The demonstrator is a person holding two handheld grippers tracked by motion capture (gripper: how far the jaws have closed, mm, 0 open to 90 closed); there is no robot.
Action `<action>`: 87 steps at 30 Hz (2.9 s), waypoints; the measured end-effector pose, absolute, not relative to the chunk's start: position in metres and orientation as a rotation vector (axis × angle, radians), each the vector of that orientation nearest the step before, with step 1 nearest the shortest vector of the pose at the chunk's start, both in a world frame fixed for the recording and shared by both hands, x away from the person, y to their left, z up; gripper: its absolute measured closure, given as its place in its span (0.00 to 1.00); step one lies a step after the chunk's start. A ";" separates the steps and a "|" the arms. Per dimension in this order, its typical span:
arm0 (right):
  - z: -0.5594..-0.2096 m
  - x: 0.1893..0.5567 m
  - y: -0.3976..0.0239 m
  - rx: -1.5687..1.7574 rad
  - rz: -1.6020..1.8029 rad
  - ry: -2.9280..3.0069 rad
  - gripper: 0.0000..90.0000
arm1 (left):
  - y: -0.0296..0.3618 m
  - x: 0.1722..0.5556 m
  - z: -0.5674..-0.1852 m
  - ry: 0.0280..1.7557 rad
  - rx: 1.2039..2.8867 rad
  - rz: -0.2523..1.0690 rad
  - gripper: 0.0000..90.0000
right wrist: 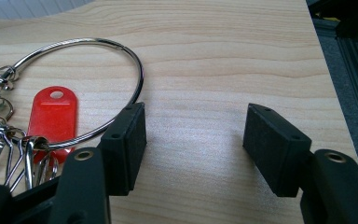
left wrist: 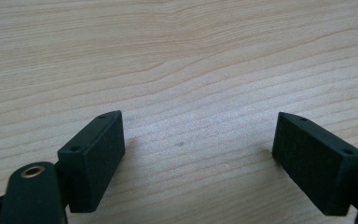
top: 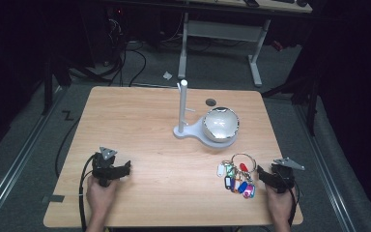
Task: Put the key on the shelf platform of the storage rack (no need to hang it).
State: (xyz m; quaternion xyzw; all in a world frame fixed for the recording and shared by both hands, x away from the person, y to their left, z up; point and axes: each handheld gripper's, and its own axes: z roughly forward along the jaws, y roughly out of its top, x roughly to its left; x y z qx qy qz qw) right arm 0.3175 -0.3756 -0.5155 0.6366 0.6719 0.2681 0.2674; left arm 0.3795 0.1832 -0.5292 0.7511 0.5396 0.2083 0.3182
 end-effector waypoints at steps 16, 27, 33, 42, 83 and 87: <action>-0.515 0.318 -0.375 1.716 0.718 1.817 0.43 | 0.183 0.380 -0.529 1.419 1.978 0.546 0.19; -0.515 0.318 -0.375 1.717 0.717 1.816 0.43 | 0.183 0.380 -0.529 1.419 1.977 0.546 0.19; -0.515 0.318 -0.375 1.716 0.718 1.817 0.43 | 0.183 0.379 -0.529 1.419 1.977 0.546 0.19; -0.515 0.318 -0.375 1.716 0.721 1.815 0.43 | 0.183 0.380 -0.529 1.419 1.977 0.546 0.19; -0.485 0.299 -0.326 1.565 0.865 1.958 0.48 | 0.184 0.379 -0.529 1.418 1.979 0.546 0.19; -0.488 0.298 -0.323 1.570 0.866 1.973 0.48 | 0.184 0.380 -0.529 1.418 1.979 0.545 0.19</action>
